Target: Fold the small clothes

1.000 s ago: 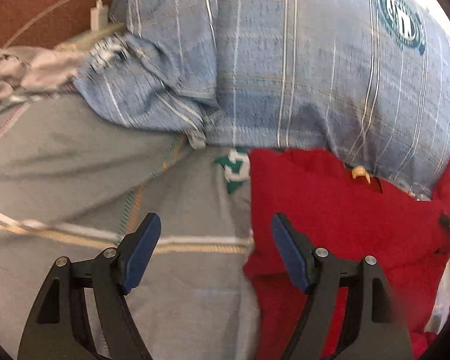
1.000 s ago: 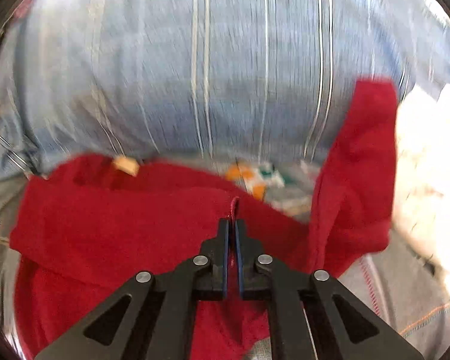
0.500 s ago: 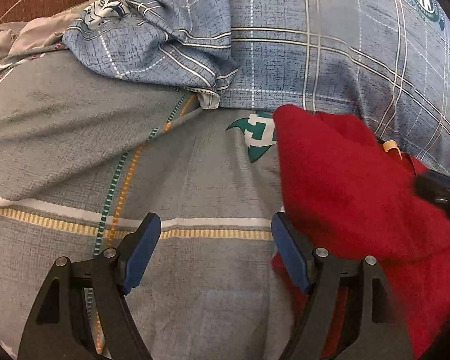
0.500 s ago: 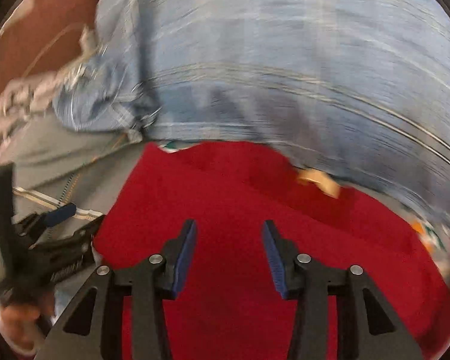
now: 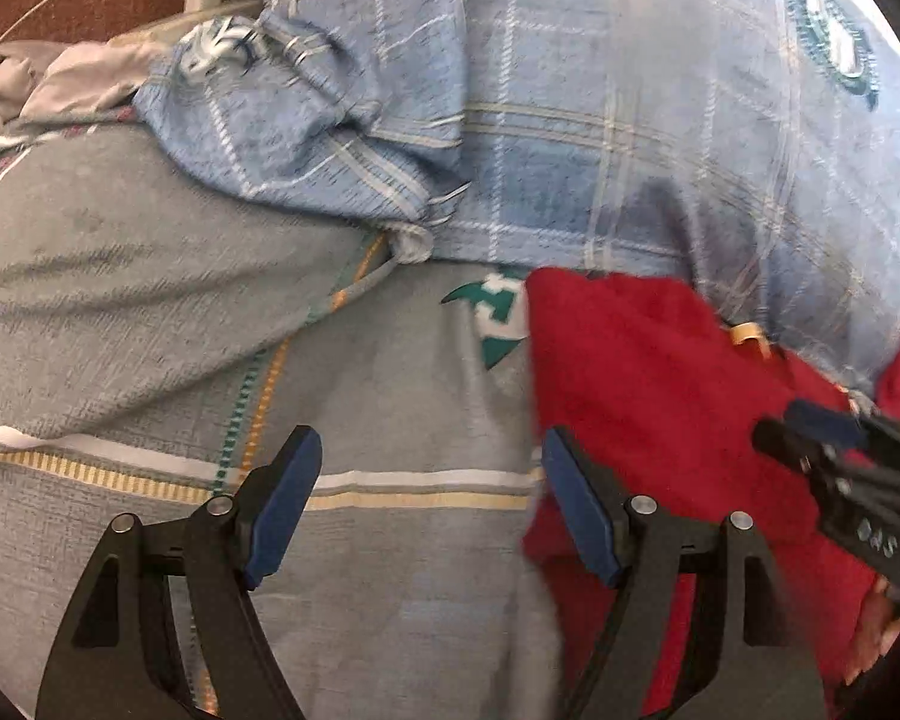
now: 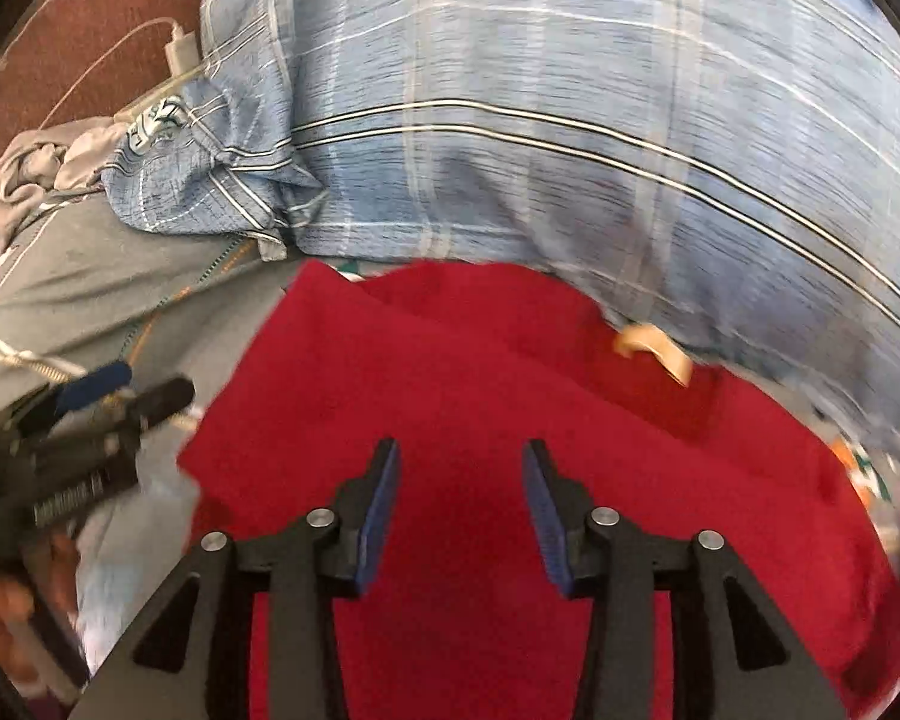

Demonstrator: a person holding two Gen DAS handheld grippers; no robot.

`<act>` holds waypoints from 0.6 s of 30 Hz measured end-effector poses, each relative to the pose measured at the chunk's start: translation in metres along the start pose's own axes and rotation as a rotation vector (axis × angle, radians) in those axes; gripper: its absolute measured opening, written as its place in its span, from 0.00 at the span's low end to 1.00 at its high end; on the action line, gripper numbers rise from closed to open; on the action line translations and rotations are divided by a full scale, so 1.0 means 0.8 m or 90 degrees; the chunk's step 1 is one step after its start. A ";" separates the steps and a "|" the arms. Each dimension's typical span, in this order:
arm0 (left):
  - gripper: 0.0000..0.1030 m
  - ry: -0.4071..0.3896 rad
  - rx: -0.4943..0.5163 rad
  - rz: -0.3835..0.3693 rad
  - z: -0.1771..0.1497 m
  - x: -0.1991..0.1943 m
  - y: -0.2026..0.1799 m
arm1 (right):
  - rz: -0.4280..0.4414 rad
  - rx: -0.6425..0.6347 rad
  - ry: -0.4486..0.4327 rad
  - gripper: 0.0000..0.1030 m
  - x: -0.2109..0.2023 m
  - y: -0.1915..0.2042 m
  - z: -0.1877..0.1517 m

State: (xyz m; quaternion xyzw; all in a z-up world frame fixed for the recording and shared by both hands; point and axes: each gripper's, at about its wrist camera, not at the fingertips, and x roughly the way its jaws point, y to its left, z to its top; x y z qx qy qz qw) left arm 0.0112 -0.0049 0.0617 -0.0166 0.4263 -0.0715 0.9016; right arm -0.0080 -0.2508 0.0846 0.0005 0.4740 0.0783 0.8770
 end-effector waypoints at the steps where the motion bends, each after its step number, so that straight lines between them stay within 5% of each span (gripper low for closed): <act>1: 0.74 -0.002 0.005 -0.003 0.001 0.000 -0.003 | 0.000 0.012 0.000 0.43 -0.006 -0.007 -0.008; 4: 0.74 0.006 0.029 0.009 0.001 0.001 -0.013 | 0.012 0.044 0.023 0.45 -0.013 -0.018 -0.026; 9: 0.74 0.030 0.003 0.003 0.000 0.011 -0.001 | 0.127 0.051 0.021 0.43 -0.036 0.015 -0.050; 13: 0.74 0.053 0.026 -0.037 -0.005 0.008 -0.008 | 0.079 0.006 -0.001 0.44 -0.043 0.039 -0.050; 18: 0.74 0.065 0.120 -0.045 -0.013 -0.011 -0.020 | 0.094 0.025 0.013 0.44 -0.037 0.036 -0.052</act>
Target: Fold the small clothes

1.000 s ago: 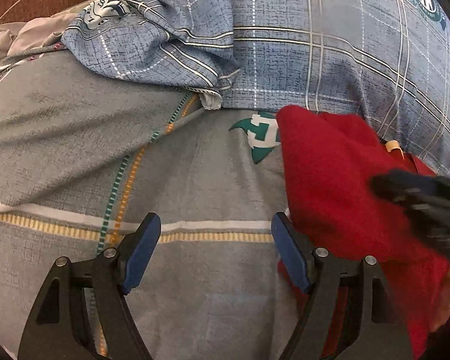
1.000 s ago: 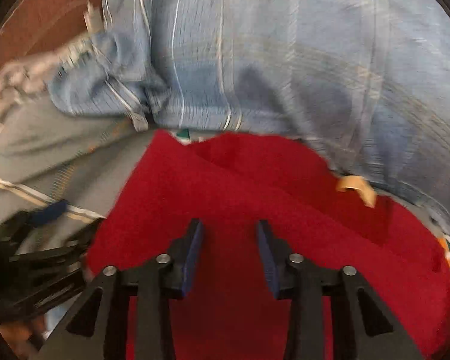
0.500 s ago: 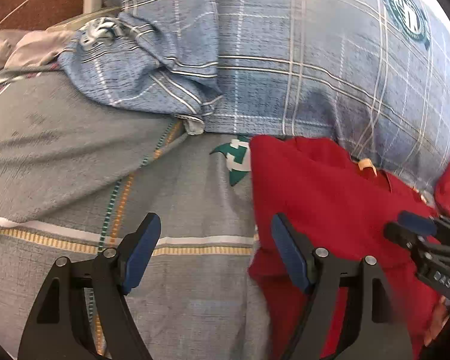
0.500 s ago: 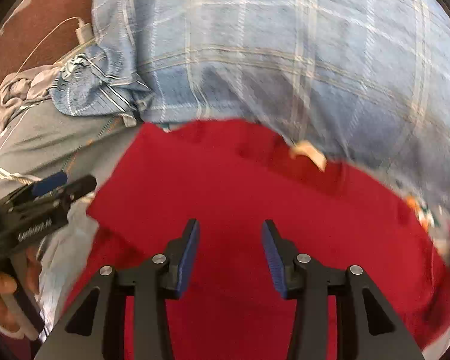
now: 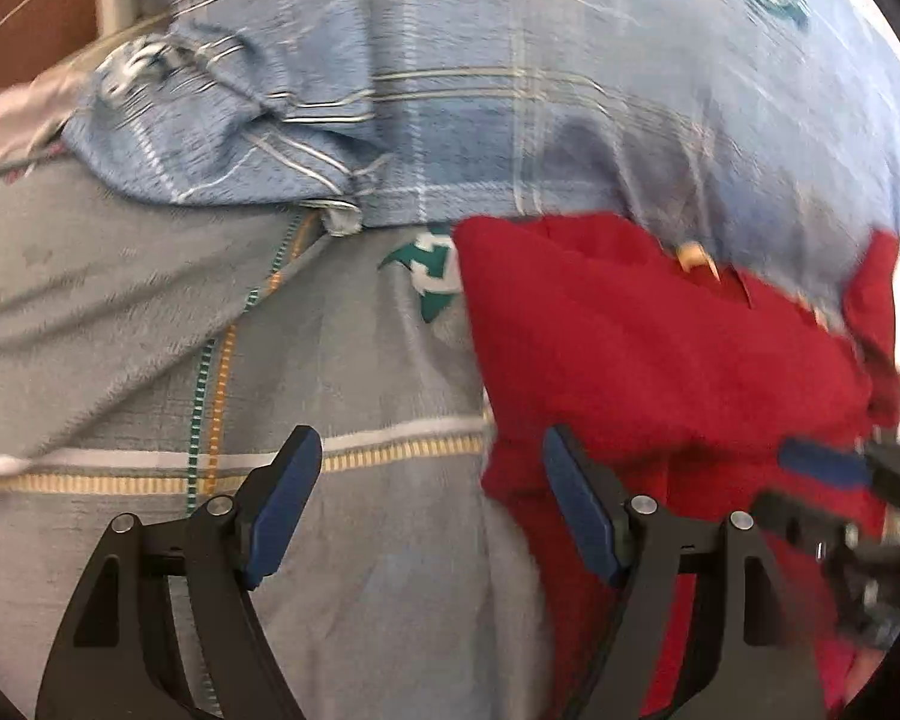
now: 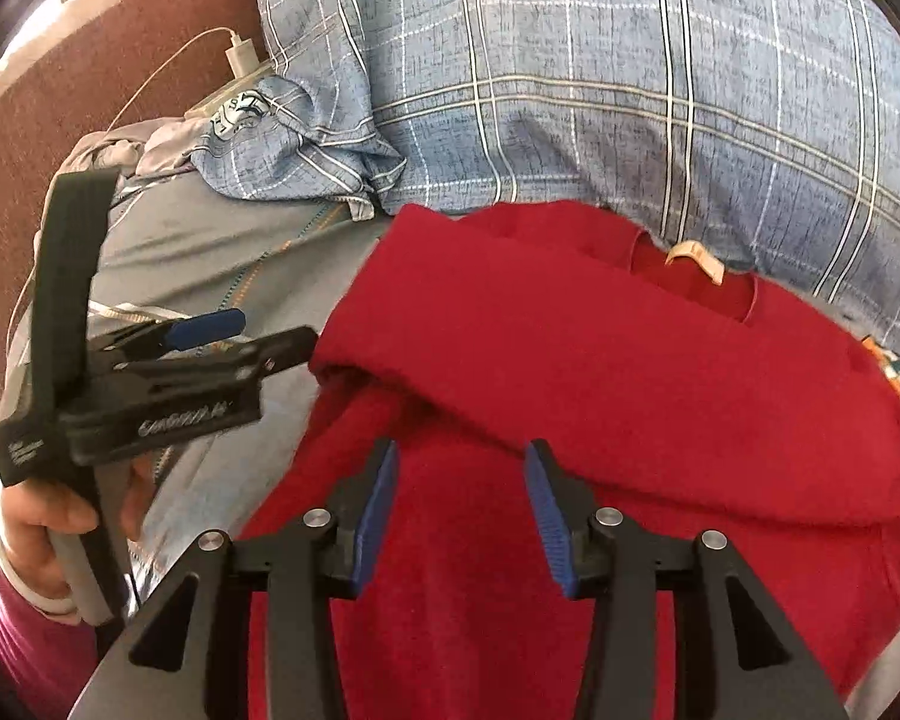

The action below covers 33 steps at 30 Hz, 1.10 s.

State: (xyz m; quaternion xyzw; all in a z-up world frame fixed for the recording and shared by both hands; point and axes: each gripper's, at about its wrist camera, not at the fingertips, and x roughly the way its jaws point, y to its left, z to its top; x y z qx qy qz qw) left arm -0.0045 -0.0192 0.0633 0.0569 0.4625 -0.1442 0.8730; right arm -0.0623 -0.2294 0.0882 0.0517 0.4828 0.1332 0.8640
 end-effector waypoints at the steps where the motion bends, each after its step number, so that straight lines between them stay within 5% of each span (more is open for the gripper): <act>1: 0.74 0.001 0.005 0.002 -0.001 0.000 -0.001 | -0.005 -0.001 0.002 0.44 0.000 0.001 -0.001; 10: 0.74 0.039 0.009 -0.041 -0.001 0.021 -0.012 | -0.030 0.021 -0.004 0.47 -0.010 -0.026 -0.017; 14: 0.74 0.061 -0.015 -0.157 0.005 0.010 -0.007 | -0.034 0.055 -0.005 0.49 -0.021 -0.050 -0.029; 18: 0.74 0.069 0.027 -0.095 0.005 0.022 -0.023 | -0.024 0.085 -0.002 0.50 -0.023 -0.064 -0.033; 21: 0.74 0.066 -0.009 -0.031 0.009 0.040 -0.018 | -0.023 0.083 -0.006 0.50 -0.023 -0.063 -0.034; 23: 0.73 0.057 -0.048 -0.029 0.014 0.042 -0.006 | -0.027 0.077 -0.005 0.50 -0.022 -0.061 -0.035; 27: 0.17 0.044 -0.082 -0.047 0.017 0.031 0.004 | -0.020 0.085 0.006 0.50 -0.015 -0.062 -0.044; 30: 0.16 0.028 -0.068 0.008 0.017 0.027 0.004 | -0.027 0.067 0.002 0.50 -0.015 -0.058 -0.048; 33: 0.16 0.046 -0.088 -0.006 0.016 0.027 0.008 | -0.029 0.060 0.001 0.50 -0.026 -0.061 -0.046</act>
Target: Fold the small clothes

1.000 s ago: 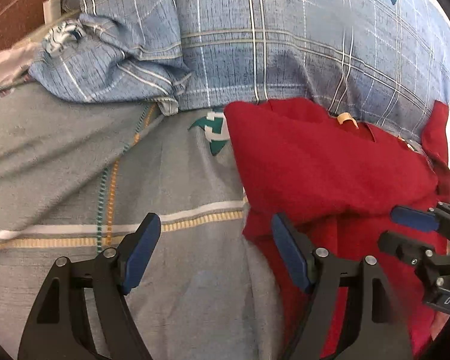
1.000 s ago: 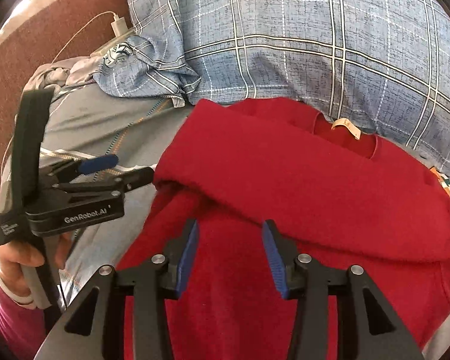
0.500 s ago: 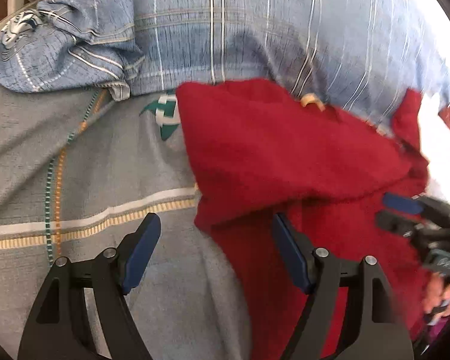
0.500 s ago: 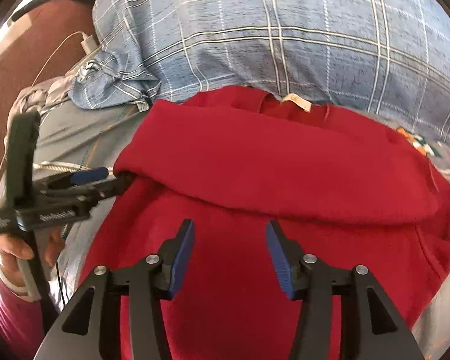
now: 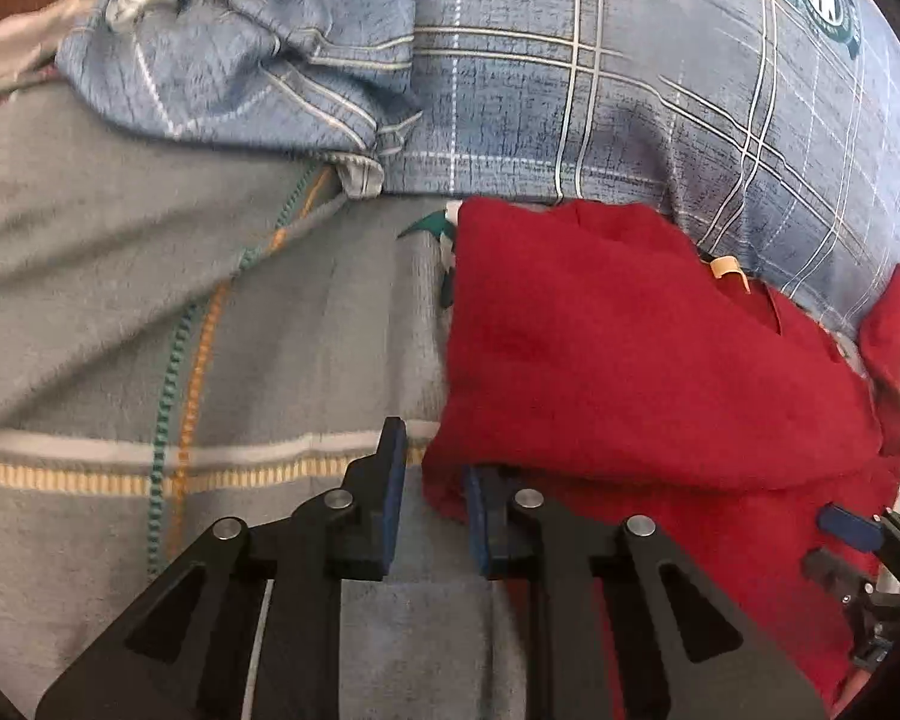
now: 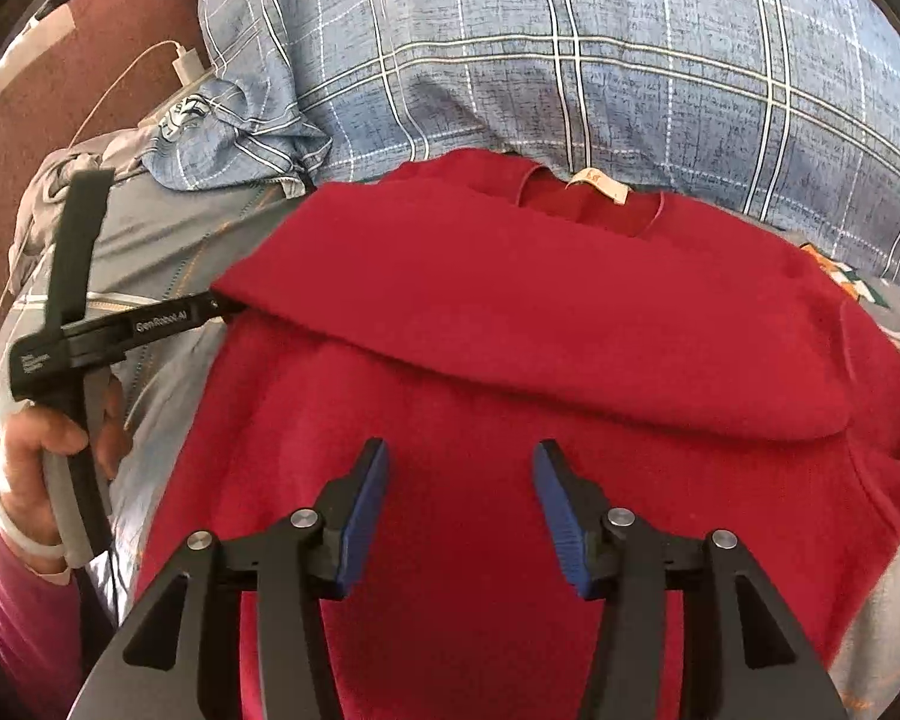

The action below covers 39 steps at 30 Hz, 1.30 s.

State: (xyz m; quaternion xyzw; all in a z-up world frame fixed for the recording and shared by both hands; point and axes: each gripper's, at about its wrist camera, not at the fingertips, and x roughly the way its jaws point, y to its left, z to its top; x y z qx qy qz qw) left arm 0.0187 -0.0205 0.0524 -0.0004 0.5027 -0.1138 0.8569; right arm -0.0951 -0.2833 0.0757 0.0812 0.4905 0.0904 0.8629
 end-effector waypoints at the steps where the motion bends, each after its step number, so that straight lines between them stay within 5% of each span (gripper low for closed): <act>1: 0.18 0.001 0.008 -0.001 0.002 -0.002 -0.003 | -0.003 0.002 -0.012 0.50 -0.007 -0.004 0.003; 6: 0.42 -0.030 0.016 0.000 0.002 -0.036 -0.012 | -0.082 0.064 -0.075 0.50 -0.039 -0.054 0.022; 10: 0.54 -0.091 0.038 0.022 0.003 -0.066 -0.025 | -0.177 0.094 -0.050 0.50 -0.011 -0.096 0.037; 13: 0.70 -0.136 0.068 0.030 0.004 -0.083 -0.042 | -0.193 0.087 -0.025 0.50 0.007 -0.106 0.038; 15: 0.71 -0.160 0.077 0.025 0.005 -0.090 -0.048 | -0.171 0.072 0.007 0.50 0.002 -0.104 0.043; 18: 0.71 -0.147 0.093 0.004 0.007 -0.081 -0.062 | -0.192 0.061 -0.034 0.52 -0.032 -0.117 0.053; 22: 0.71 -0.113 0.113 0.005 0.003 -0.053 -0.082 | -0.313 0.097 -0.095 0.84 -0.084 -0.191 0.083; 25: 0.71 -0.086 0.123 0.018 -0.003 -0.028 -0.095 | -0.369 0.162 -0.083 0.84 -0.084 -0.253 0.100; 32: 0.72 -0.086 0.169 0.054 -0.012 -0.009 -0.115 | -0.355 0.255 0.022 0.82 -0.013 -0.354 0.107; 33: 0.73 -0.085 0.169 0.054 -0.012 -0.007 -0.116 | -0.363 0.250 0.038 0.81 0.002 -0.361 0.107; 35: 0.73 -0.085 0.168 0.051 -0.012 -0.006 -0.114 | -0.394 0.256 0.060 0.61 0.017 -0.372 0.102; 37: 0.73 -0.084 0.165 0.045 -0.010 -0.007 -0.111 | -0.389 0.267 0.025 0.12 0.006 -0.377 0.096; 39: 0.73 -0.085 0.157 0.038 -0.008 -0.009 -0.108 | -0.343 0.292 0.006 0.08 -0.012 -0.386 0.089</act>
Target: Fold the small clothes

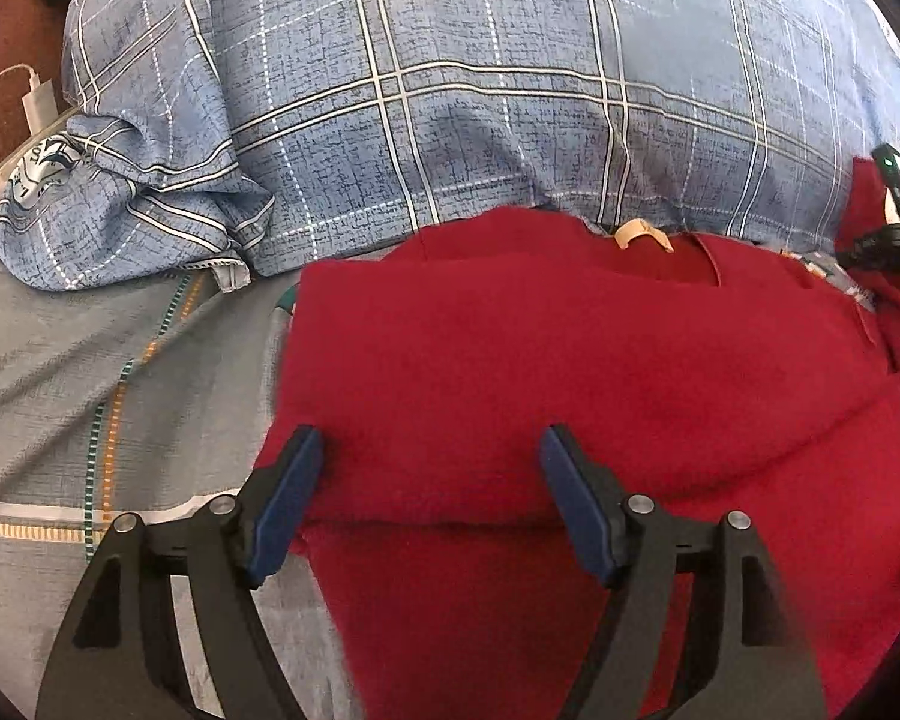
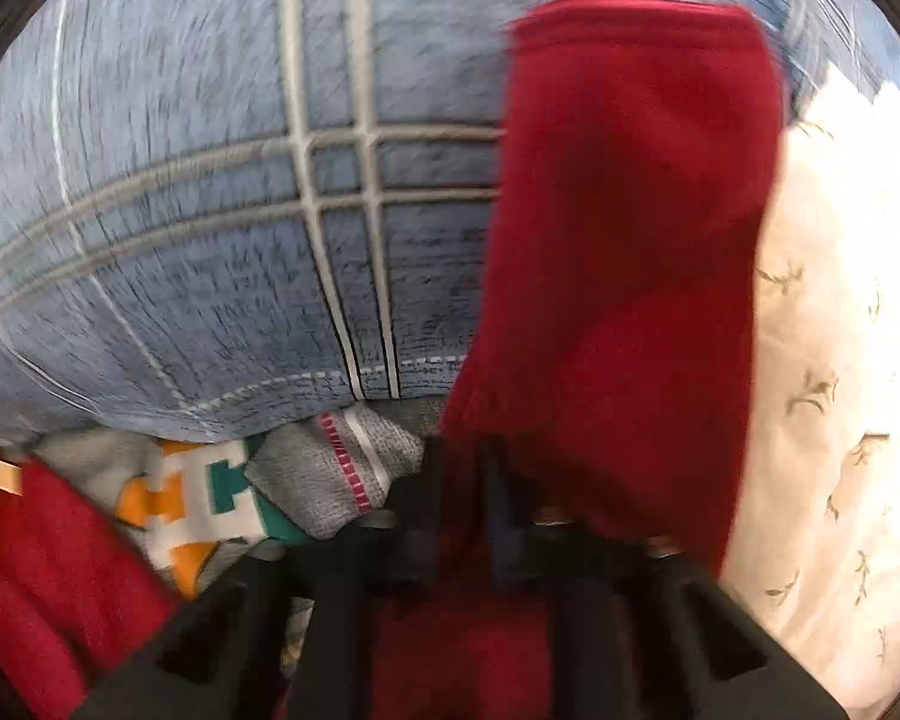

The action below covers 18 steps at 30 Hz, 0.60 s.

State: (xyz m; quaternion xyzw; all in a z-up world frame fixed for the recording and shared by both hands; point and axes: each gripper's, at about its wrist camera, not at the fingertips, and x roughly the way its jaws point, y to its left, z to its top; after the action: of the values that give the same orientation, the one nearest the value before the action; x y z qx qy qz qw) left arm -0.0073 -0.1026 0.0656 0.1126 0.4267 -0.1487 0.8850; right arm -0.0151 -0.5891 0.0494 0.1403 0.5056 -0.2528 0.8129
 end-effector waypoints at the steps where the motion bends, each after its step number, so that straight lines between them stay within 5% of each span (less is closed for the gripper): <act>1: 0.73 -0.002 -0.005 -0.001 0.001 -0.002 0.002 | 0.041 0.025 -0.004 0.08 -0.010 -0.013 -0.002; 9: 0.73 -0.045 -0.075 -0.008 0.011 -0.029 0.035 | 0.246 0.041 -0.099 0.07 -0.139 -0.037 -0.022; 14: 0.73 -0.064 -0.124 -0.020 0.017 -0.039 0.059 | 0.358 -0.133 -0.167 0.07 -0.247 0.067 -0.075; 18: 0.73 -0.077 -0.152 -0.031 0.017 -0.044 0.072 | 0.404 -0.273 -0.148 0.11 -0.249 0.181 -0.139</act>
State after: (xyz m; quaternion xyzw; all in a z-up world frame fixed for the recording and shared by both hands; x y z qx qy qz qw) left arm 0.0020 -0.0477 0.1058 -0.0134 0.3901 -0.1250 0.9122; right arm -0.0908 -0.3613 0.1731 0.0867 0.3831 0.1079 0.9133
